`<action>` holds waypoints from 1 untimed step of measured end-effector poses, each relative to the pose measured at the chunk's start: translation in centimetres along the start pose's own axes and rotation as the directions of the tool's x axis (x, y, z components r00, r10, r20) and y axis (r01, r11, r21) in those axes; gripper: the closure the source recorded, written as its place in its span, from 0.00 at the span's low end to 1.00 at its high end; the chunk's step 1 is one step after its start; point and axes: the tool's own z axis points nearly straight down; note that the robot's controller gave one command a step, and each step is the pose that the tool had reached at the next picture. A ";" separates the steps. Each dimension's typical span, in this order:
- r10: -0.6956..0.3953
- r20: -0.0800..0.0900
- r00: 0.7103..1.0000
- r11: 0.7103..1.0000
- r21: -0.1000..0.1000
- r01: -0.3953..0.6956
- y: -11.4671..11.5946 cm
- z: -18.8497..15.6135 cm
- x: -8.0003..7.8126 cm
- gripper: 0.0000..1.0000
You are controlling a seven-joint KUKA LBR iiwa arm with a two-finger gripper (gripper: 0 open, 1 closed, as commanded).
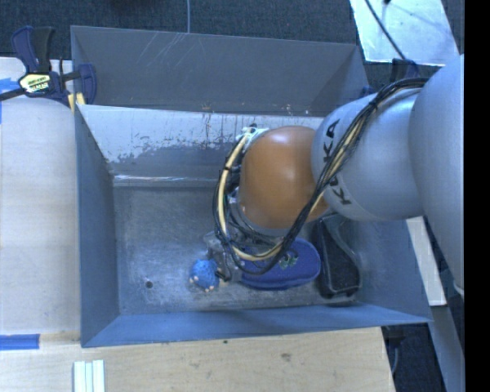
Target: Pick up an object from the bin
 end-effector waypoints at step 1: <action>-0.062 0.006 0.998 0.998 -0.001 0.063 4.8 -11.3 -1.5 1.00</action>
Offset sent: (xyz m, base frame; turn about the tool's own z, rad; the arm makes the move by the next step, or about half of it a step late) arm -0.0103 0.0475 0.1085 -0.0590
